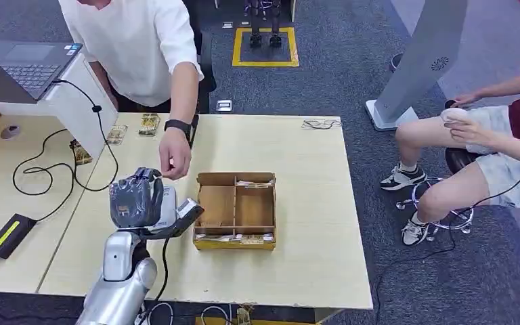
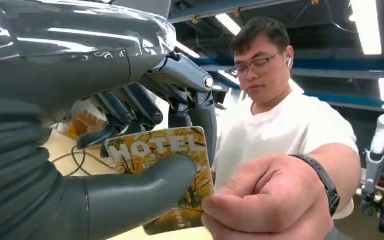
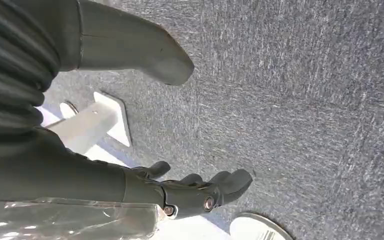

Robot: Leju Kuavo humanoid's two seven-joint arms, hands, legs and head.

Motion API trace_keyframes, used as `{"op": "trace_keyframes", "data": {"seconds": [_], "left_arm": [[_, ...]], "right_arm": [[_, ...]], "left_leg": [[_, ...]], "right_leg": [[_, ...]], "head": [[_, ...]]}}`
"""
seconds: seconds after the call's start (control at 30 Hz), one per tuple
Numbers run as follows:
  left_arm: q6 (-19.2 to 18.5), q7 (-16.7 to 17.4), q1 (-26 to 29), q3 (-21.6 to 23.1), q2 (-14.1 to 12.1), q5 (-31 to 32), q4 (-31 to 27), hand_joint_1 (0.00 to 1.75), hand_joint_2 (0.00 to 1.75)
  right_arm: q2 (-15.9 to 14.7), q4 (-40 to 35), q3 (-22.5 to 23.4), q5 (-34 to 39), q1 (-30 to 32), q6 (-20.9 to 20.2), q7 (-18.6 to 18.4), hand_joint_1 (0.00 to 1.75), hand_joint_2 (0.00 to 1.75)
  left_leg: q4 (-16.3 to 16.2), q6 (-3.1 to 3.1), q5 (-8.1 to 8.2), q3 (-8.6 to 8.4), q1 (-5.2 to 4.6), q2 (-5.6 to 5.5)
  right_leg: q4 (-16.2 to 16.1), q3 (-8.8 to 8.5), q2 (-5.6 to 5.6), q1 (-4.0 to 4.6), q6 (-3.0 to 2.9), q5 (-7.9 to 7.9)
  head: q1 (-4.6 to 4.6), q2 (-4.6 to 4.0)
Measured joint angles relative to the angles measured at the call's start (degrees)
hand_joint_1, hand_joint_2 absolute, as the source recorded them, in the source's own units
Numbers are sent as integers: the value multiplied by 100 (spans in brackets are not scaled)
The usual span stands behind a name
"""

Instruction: Pass the card to the sensor for recognition and then transmit it.

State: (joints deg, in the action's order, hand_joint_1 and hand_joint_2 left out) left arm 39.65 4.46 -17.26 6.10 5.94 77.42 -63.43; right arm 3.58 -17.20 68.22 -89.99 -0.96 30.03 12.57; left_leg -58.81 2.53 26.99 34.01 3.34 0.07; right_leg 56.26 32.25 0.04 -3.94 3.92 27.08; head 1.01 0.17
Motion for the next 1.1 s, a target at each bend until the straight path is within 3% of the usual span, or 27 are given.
{"op": "trace_keyframes", "data": {"seconds": [0.03, 0.2, 0.3, 0.53, 0.67, 0.93, 1.1], "left_arm": [[0, -82, 2, 21, -9, -76, 15, 0, 175], [2, -667, 123, 55, 7, -292, -90, 0, 175], [7, -1363, 245, 13, 158, -687, -429, 0, 175], [7, -1931, 346, -79, 385, -1188, -719, 0, 175], [7, -2114, 439, -79, 461, -1588, -898, 0, 175], [7, -2007, 607, 59, 455, -2189, -1362, 0, 175], [7, -2079, 803, 341, 267, -2433, -1668, 0, 175]], "right_arm": [[-2, 4, 0, 0, 2, 7, -13, 0, 175], [-15, 7, 0, 0, 6, 26, 26, 0, 175], [-15, 7, 0, 0, 10, 72, 48, 0, 175], [-15, 7, 0, 4, 30, 109, 79, 0, 175], [-15, 4, 7, 4, 42, 107, 77, 0, 175], [7, -70, 70, 4, 74, 90, 96, 0, 175], [46, -179, 171, 4, 96, 31, 136, 0, 175]], "left_leg": [[0, 0, 0, 0, 0, 0], [0, 0, 1, 1, 0, 0], [0, -2, 2, 6, 0, -4], [0, -2, 2, 3, 0, -2], [0, -2, 2, 4, 0, -2], [0, -2, 2, 4, 0, -2], [0, -2, 2, 4, 0, -2]], "right_leg": [[0, 0, 0, 0, 0, 0], [0, 1, 0, 0, -1, 2], [0, 0, -7, 0, 0, 2], [0, 0, -5, 0, 0, 2], [0, 0, -5, 0, 0, 2], [0, 1, -5, 0, 0, 2], [0, 0, -4, 0, 0, 2]], "head": [[0, 0], [2, 0], [-2, 0], [0, 0], [0, 0], [0, 0], [0, 0]]}}
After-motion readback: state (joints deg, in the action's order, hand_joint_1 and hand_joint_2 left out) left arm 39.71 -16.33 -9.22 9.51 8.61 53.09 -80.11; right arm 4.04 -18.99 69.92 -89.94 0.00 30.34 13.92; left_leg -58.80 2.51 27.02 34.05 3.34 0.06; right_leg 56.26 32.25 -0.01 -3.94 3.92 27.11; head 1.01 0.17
